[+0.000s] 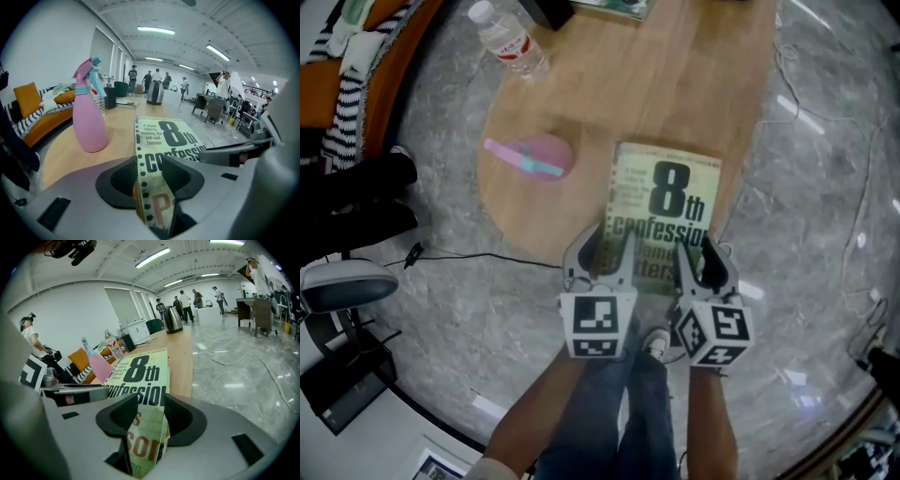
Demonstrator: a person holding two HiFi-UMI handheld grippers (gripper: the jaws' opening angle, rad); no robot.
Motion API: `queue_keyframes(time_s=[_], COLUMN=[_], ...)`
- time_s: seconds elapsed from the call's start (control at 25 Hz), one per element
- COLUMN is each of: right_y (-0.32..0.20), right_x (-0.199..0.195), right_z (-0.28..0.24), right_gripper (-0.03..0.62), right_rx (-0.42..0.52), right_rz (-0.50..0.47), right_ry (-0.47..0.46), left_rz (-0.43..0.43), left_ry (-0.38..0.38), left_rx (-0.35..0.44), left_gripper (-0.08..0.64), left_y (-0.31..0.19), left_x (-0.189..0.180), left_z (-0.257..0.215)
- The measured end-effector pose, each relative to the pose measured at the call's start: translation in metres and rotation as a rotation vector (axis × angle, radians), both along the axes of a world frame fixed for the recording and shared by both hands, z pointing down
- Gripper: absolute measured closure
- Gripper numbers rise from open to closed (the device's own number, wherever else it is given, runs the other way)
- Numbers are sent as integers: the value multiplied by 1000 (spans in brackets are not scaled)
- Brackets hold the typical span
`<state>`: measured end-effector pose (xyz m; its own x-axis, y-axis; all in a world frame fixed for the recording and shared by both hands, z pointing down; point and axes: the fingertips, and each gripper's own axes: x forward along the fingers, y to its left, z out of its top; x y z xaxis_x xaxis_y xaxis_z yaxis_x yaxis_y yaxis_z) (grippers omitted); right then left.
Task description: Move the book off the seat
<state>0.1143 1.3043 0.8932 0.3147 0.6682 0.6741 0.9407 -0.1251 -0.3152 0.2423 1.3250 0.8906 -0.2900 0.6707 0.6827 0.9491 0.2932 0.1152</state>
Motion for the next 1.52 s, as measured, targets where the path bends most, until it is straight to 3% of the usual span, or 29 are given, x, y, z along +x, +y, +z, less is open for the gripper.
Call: queue_keyframes(time_s=[0.48, 0.8, 1.16, 1.52], right_y=[0, 7, 7, 2], right_x=[-1, -8, -19, -45], right_z=[13, -22, -141, -317], right_gripper=[425, 422, 423, 423], right_rx=[1, -98, -254, -514], right_rz=[27, 61, 17, -19], right_ry=[23, -26, -38, -83], left_rz=[-2, 21, 38, 28], left_ry=[3, 17, 13, 1], left_rx=[8, -53, -187, -466], left_gripper=[393, 393, 393, 393], left_y=[1, 4, 1, 2], left_x=[1, -5, -28, -52], left_z=[15, -16, -131, -315])
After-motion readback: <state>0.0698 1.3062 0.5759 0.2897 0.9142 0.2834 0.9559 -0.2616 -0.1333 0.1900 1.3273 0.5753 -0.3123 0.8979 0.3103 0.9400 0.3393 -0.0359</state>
